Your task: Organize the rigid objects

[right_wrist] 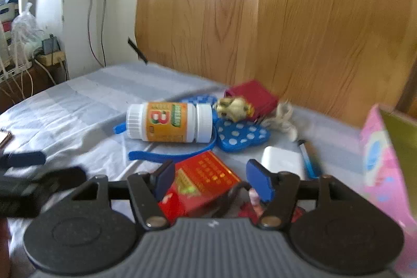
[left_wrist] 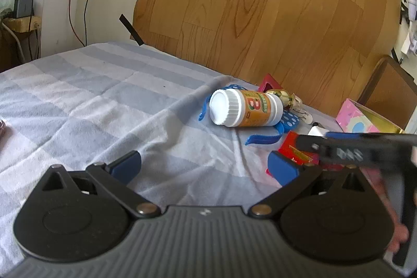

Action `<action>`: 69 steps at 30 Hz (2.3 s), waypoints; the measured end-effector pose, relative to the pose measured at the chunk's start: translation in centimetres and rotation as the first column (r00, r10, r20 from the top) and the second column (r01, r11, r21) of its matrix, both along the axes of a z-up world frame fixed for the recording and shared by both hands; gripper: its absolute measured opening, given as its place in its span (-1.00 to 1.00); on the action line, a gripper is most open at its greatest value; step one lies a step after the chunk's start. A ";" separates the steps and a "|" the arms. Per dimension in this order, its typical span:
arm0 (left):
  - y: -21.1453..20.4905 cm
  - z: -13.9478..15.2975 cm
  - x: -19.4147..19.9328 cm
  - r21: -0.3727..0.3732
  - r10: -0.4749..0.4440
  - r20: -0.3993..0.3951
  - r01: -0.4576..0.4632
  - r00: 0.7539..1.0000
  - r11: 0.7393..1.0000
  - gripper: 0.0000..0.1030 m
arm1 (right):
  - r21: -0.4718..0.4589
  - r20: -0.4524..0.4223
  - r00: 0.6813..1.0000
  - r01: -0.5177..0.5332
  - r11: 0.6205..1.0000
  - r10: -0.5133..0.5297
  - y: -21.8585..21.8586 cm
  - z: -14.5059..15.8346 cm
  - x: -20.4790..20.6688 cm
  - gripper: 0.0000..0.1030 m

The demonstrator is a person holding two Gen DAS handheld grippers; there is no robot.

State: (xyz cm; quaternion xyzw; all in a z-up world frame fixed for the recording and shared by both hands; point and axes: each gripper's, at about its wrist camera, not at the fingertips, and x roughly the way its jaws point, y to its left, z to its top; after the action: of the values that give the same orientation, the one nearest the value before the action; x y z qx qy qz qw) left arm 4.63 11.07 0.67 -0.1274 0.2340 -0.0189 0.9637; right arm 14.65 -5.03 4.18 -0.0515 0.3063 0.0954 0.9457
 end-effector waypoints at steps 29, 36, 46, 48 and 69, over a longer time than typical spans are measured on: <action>1.9 -0.4 -0.1 -0.125 -0.119 -0.044 0.112 0.992 0.986 0.90 | 0.110 -0.072 0.960 -0.261 0.959 0.269 -1.4 0.6 -10.8 0.26; 0.4 0.5 -1.8 -0.104 -0.235 -0.073 0.227 0.969 0.968 0.65 | -0.018 -0.018 0.949 -0.315 0.949 0.315 0.0 -0.2 -11.8 0.53; -2.4 -0.6 -0.1 -0.097 -0.308 -0.138 0.297 0.941 0.950 0.08 | -0.012 -0.063 0.954 -0.293 0.956 0.292 1.7 -1.9 -7.9 0.43; -2.8 -0.4 -0.5 -0.083 -0.305 -0.140 0.296 0.942 0.952 0.10 | 0.012 -0.071 0.953 -0.294 0.956 0.294 1.6 -1.8 -7.5 0.40; -5.7 -0.2 -8.3 -0.020 -0.333 -0.173 0.335 0.927 0.942 0.16 | 0.017 -0.038 0.933 -0.357 0.934 0.358 -0.2 -1.6 -16.9 0.32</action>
State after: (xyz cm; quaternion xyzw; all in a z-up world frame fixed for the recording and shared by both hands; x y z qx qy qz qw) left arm -3.70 5.38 0.46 -0.0821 0.3354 -0.1701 0.9230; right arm -2.26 -5.18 2.62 -0.0995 0.3104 0.2684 0.9065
